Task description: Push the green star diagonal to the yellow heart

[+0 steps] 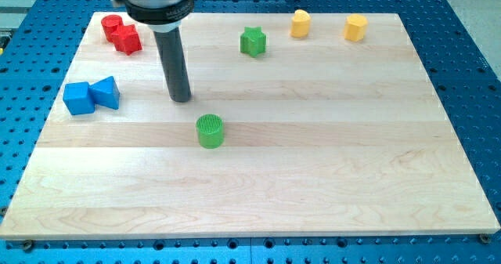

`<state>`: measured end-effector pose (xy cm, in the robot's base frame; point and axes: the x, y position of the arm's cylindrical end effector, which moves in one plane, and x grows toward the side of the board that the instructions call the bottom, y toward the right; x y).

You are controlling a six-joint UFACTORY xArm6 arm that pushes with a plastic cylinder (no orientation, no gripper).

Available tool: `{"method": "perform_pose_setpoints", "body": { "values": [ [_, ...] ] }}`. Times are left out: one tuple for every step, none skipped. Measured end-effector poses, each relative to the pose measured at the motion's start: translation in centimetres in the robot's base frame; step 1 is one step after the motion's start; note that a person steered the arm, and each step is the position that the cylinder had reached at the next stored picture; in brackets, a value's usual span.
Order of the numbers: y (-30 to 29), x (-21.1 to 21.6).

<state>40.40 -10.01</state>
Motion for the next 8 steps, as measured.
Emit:
{"method": "perform_pose_setpoints", "body": {
  "values": [
    [2.0,-1.6],
    [2.0,-9.5],
    [4.3,-11.4],
    [6.2,-12.1],
    [10.3,-10.0],
    [13.8,-5.5],
    [11.9,-5.5],
    [8.1,-5.5]
  ]
}}
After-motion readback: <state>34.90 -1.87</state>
